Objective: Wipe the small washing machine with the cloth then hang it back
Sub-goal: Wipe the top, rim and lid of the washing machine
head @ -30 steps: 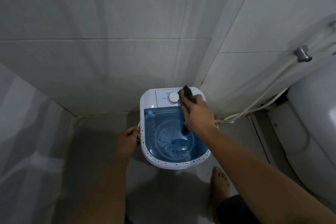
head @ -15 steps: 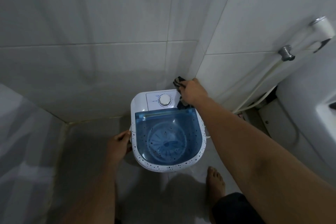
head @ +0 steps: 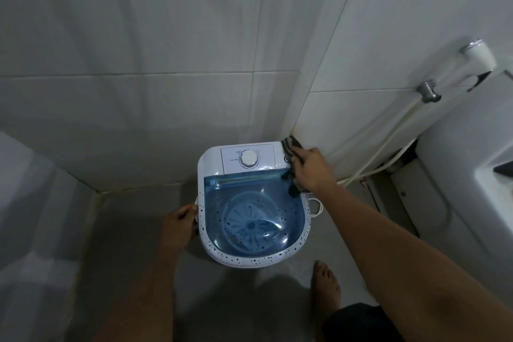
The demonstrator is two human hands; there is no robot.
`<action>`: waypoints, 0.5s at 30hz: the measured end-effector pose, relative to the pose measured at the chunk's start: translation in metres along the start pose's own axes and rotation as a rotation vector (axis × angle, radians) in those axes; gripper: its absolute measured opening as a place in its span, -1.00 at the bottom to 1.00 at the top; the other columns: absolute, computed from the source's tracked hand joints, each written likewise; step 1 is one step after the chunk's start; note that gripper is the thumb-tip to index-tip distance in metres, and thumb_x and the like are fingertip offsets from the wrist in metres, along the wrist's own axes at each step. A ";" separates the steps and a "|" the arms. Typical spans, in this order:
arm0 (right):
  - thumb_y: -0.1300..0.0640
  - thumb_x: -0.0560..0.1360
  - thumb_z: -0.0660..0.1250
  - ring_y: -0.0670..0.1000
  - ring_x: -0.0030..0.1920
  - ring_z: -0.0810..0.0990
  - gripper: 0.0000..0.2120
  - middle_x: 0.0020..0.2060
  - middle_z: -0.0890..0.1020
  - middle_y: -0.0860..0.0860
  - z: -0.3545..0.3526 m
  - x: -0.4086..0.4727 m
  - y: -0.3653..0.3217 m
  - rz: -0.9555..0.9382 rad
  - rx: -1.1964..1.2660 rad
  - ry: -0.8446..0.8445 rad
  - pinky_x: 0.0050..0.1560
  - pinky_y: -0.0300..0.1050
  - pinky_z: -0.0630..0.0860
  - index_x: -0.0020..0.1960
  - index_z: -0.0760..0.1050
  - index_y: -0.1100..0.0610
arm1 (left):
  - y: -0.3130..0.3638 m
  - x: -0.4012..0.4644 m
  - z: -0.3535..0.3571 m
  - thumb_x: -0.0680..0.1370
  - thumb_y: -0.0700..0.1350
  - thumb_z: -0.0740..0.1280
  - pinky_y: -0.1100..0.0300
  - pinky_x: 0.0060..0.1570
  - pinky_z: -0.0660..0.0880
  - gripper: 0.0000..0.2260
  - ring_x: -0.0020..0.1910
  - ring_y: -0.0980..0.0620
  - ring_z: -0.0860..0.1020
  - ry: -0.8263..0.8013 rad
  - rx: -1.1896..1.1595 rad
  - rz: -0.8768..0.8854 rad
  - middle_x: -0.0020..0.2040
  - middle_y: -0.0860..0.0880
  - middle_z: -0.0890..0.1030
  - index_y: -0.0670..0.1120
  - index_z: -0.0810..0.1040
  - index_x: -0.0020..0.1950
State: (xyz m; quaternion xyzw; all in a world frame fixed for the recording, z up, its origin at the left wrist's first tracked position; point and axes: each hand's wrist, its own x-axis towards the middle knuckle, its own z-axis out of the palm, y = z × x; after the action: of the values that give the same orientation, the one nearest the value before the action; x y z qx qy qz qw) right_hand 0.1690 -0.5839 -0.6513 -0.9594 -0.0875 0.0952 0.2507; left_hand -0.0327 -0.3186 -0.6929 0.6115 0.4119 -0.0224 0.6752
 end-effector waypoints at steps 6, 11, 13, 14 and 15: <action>0.14 0.63 0.26 0.25 0.16 0.56 -0.49 0.29 0.40 0.22 0.004 -0.002 0.000 0.007 0.073 -0.043 0.28 -0.09 0.43 0.56 0.30 0.04 | 0.005 -0.002 0.001 0.62 -0.13 0.29 0.14 -0.18 0.59 -0.81 -0.07 -0.05 0.66 0.006 0.016 -0.004 -0.07 -0.08 0.70 -0.15 0.64 0.15; 0.22 0.58 0.23 0.17 0.06 0.60 -0.49 0.18 0.50 0.19 0.008 -0.030 0.035 0.017 0.182 -0.048 0.29 -0.06 0.49 0.50 0.40 -0.04 | 0.005 -0.002 0.002 0.62 -0.13 0.29 0.11 -0.12 0.57 -0.74 -0.02 -0.07 0.64 0.007 0.020 -0.007 0.04 -0.16 0.66 -0.21 0.60 0.25; 0.23 0.58 0.23 0.09 0.02 0.58 -0.50 0.17 0.51 0.16 0.009 -0.049 0.041 0.025 0.210 -0.031 0.27 -0.07 0.50 0.49 0.42 -0.05 | 0.008 -0.004 0.003 0.63 -0.14 0.28 0.11 -0.12 0.56 -0.75 -0.09 -0.02 0.62 0.002 0.022 -0.015 0.06 -0.16 0.65 -0.19 0.59 0.26; 0.25 0.59 0.24 0.07 0.03 0.56 -0.51 0.19 0.50 0.15 0.010 -0.060 0.042 0.032 0.217 -0.022 0.26 -0.13 0.46 0.49 0.42 -0.03 | 0.009 -0.005 0.004 0.64 -0.14 0.26 0.10 -0.10 0.56 -0.75 -0.10 -0.01 0.62 0.002 0.022 -0.018 0.08 -0.17 0.65 -0.18 0.58 0.26; 0.27 0.59 0.25 0.07 0.08 0.55 -0.51 0.20 0.50 0.15 0.012 -0.071 0.043 0.039 0.235 -0.011 0.27 -0.17 0.43 0.49 0.43 -0.02 | 0.008 -0.006 0.004 0.64 -0.15 0.25 0.10 -0.09 0.56 -0.75 -0.11 -0.02 0.62 0.006 0.027 -0.015 0.10 -0.18 0.65 -0.18 0.58 0.27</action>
State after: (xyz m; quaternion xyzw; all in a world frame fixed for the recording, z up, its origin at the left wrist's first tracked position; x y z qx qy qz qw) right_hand 0.1028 -0.6309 -0.6729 -0.9244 -0.0583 0.1148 0.3591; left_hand -0.0298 -0.3224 -0.6831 0.6174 0.4182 -0.0313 0.6655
